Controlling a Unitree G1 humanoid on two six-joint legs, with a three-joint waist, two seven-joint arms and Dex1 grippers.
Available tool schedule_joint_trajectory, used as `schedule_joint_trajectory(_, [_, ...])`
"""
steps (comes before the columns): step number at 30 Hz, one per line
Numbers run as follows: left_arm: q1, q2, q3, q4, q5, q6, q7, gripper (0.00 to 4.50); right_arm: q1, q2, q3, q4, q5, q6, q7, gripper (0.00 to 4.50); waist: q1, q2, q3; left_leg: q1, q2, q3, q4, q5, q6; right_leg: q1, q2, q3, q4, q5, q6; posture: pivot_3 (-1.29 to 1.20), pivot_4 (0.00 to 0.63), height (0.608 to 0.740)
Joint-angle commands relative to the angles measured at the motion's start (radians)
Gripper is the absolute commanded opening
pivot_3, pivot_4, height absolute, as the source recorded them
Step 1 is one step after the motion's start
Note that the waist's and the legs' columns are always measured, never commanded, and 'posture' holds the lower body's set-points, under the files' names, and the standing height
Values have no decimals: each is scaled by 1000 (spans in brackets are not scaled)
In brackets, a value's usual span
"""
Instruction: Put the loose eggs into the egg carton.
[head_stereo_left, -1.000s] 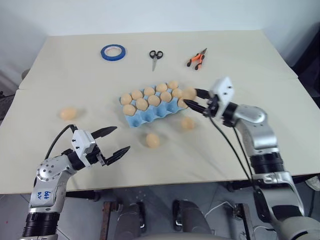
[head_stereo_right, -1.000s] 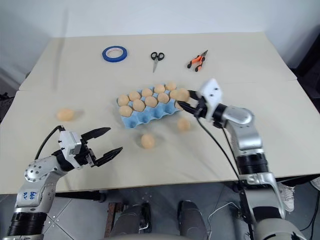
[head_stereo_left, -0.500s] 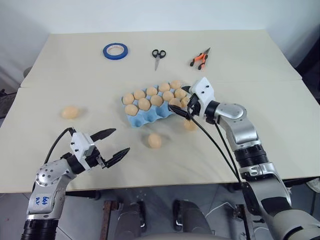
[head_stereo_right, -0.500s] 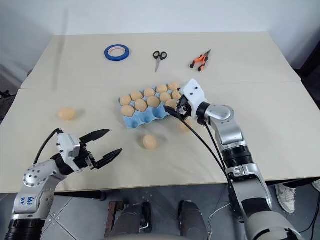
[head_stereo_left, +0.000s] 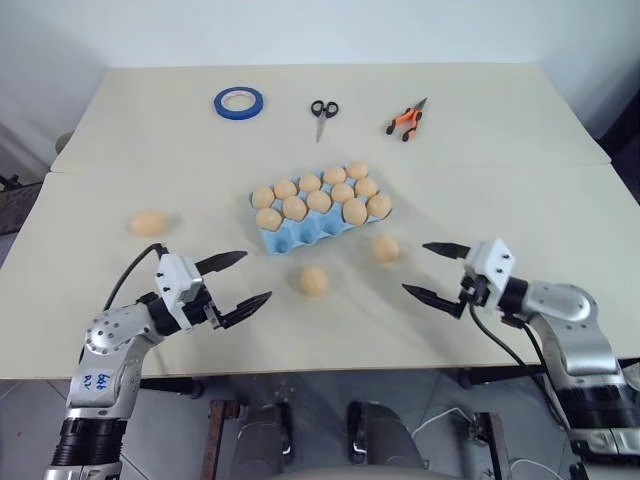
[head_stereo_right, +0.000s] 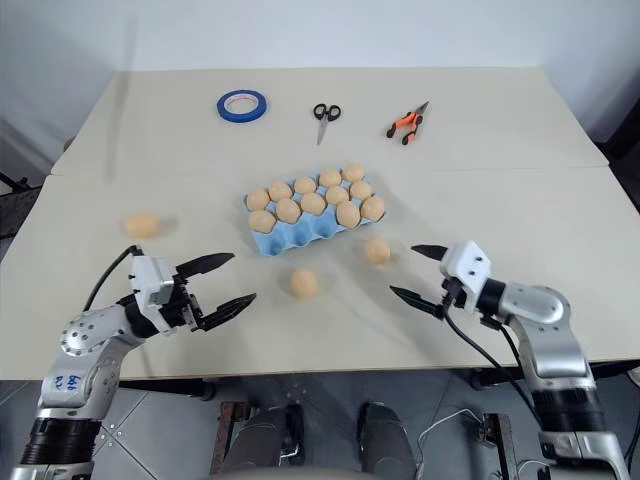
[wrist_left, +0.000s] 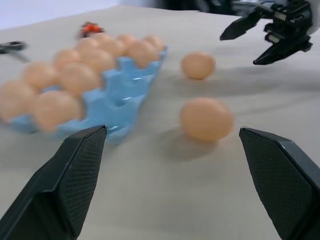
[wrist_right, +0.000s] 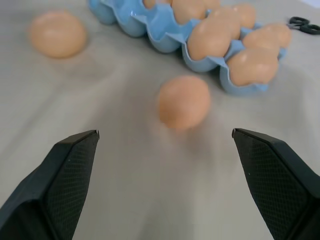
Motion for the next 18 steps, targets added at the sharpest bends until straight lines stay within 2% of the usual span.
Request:
schedule_joint_trajectory(1, [-28, 12, 5, 32, -1, -11, -27, 4500, 83, -18, -111, -16, 59, -52, -1, 4465, -1, 0, 0, 0, 0, 0, 0, 0, -1, 0, 0, 0, 0, 0, 0, 0, 150, 740])
schedule_joint_trajectory(5, [-53, 35, 29, 71, -11, -10, -47, 4500, 170, -6, -182, 15, 76, -98, -14, 4465, -7, 0, 0, 0, 0, -1, 0, 0, -1, 0, 0, 1, 0, 0, 0, 0, 150, 740])
schedule_joint_trajectory(9, [-68, 44, 50, 107, -16, -17, -56, 4500, 178, 5, -177, 32, 73, -129, -15, 4465, -12, 0, 0, 0, 0, 0, 0, 0, -1, 0, 0, 1, 0, 0, 0, 0, 150, 740])
schedule_joint_trajectory(12, [-64, 47, 54, 116, -14, -21, -74, 4500, 131, 26, -145, 16, 81, -105, -31, 4465, -11, 0, 0, 1, 0, -1, 0, 0, -2, 0, 0, 2, 1, 0, 0, 0, 150, 740])
schedule_joint_trajectory(18, [-53, 43, 48, 103, -6, -20, -85, 4500, -40, 71, -43, 21, 80, 60, -85, 4465, -9, 0, 0, 0, 0, -3, 1, 0, -2, 0, -1, 6, 0, 0, -1, 0, 150, 740])
